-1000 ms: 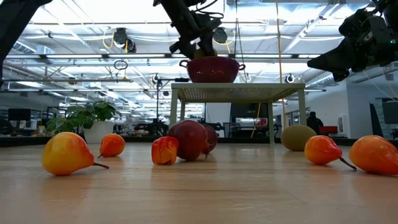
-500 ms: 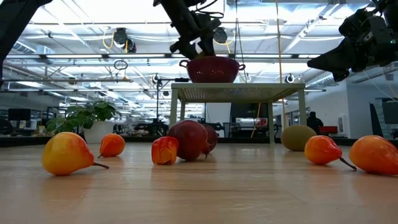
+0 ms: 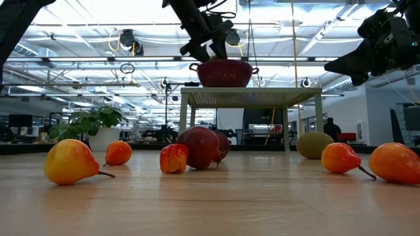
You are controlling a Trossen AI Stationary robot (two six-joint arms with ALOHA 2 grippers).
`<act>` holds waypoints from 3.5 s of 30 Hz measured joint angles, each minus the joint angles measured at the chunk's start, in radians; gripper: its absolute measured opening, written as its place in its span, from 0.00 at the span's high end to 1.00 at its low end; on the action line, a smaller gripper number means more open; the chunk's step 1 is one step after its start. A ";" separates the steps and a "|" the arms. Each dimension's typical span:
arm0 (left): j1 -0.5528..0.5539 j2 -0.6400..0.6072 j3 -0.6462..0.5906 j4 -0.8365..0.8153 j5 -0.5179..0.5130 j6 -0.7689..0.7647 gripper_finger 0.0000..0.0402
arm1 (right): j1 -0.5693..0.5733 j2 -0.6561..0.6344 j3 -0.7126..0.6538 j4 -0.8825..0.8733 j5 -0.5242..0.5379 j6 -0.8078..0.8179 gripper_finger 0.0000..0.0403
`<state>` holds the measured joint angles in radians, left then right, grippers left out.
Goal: Pick & Place Fruit
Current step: Put the bottom kiwi into the strainer bowl, then put the kiwi into the strainer bowl
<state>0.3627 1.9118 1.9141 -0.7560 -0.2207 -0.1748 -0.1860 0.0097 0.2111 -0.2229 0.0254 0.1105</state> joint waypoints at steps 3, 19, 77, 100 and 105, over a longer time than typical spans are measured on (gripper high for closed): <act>0.000 0.000 0.000 0.032 0.001 0.013 0.31 | 0.000 0.000 0.000 0.000 0.000 0.001 1.00; 0.000 -0.001 0.000 0.025 0.001 0.015 0.31 | 0.000 0.000 0.000 0.000 0.000 0.001 1.00; -0.181 -0.232 0.001 0.041 0.011 -0.101 0.25 | 0.000 0.000 0.000 0.024 -0.002 0.226 1.00; -0.300 -0.232 0.001 -0.029 -0.017 -0.110 0.32 | 0.000 0.000 0.000 0.024 -0.006 0.238 1.00; -0.345 -0.232 0.001 -0.025 -0.032 -0.116 0.32 | 0.000 0.000 0.000 0.023 -0.057 0.270 1.00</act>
<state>0.0177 1.6802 1.9148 -0.7807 -0.2528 -0.2909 -0.1860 0.0101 0.2111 -0.1997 -0.0318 0.3810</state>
